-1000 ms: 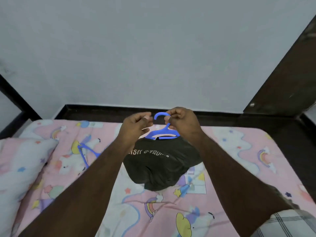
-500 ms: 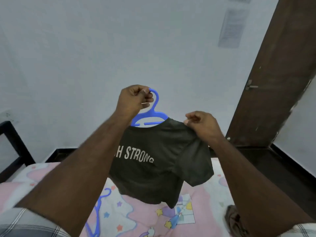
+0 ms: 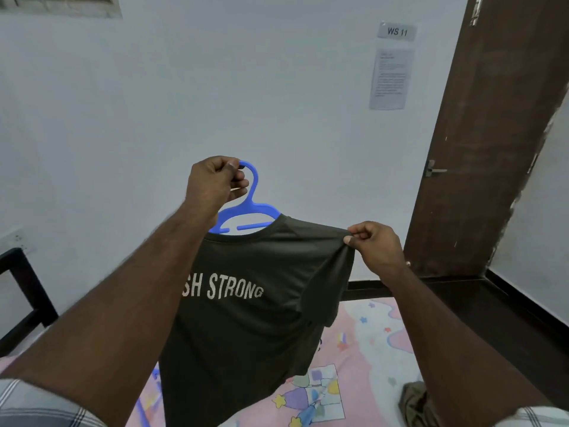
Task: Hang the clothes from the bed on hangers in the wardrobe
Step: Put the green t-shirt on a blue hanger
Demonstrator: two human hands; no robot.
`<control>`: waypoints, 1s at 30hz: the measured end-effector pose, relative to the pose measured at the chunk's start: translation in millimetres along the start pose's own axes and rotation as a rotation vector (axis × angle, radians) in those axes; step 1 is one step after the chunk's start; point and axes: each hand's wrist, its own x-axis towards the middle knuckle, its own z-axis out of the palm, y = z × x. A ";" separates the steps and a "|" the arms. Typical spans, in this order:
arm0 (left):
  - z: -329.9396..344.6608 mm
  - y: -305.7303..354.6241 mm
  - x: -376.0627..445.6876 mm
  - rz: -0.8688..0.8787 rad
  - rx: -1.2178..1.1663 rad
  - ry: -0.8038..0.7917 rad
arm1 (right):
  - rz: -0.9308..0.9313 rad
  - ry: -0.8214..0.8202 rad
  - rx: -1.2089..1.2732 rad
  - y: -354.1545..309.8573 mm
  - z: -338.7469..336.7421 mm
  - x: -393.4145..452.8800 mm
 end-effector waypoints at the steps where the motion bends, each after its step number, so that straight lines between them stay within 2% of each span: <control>1: -3.4 0.0 -0.3 0.006 0.011 0.005 | -0.014 -0.014 -0.019 -1.0 -3.0 1.3; 5: -18.4 -1.5 -1.9 0.015 0.047 0.028 | -0.062 -0.006 -0.047 -11.5 -21.6 8.6; 7: -22.1 -0.5 -2.7 0.000 0.002 0.045 | -0.049 0.009 -0.034 -12.3 -26.5 12.3; 10: -22.9 1.9 -3.9 -0.024 -0.078 0.067 | -0.025 -0.090 -0.193 -10.3 -23.7 12.7; 12: -22.2 3.0 -4.7 -0.030 -0.106 0.096 | -0.020 -0.070 -0.181 -11.8 -21.5 10.4; 16: -17.9 6.3 -6.8 -0.025 -0.104 0.152 | -0.074 -0.042 0.149 -14.2 -13.8 -6.8; 20: -17.9 10.6 -5.9 -0.005 -0.090 0.188 | 0.003 -0.055 0.525 -5.5 1.5 -30.2; 22: -17.9 11.0 -6.0 0.000 -0.091 0.206 | 0.031 -0.047 0.630 -4.9 5.7 -35.9; 23: -17.3 10.8 -6.3 0.002 -0.087 0.216 | 0.027 -0.053 0.589 -6.5 7.2 -36.6; 26: -16.3 11.0 -7.4 0.006 -0.055 0.237 | 0.008 -0.012 0.229 -9.5 12.1 -35.1; 28: -19.0 11.2 -6.7 0.022 -0.001 0.238 | -0.023 0.054 0.106 -13.9 9.4 -32.3; 30: -25.8 11.5 -5.1 0.045 0.064 0.227 | -0.071 0.035 0.036 -19.6 3.1 -27.1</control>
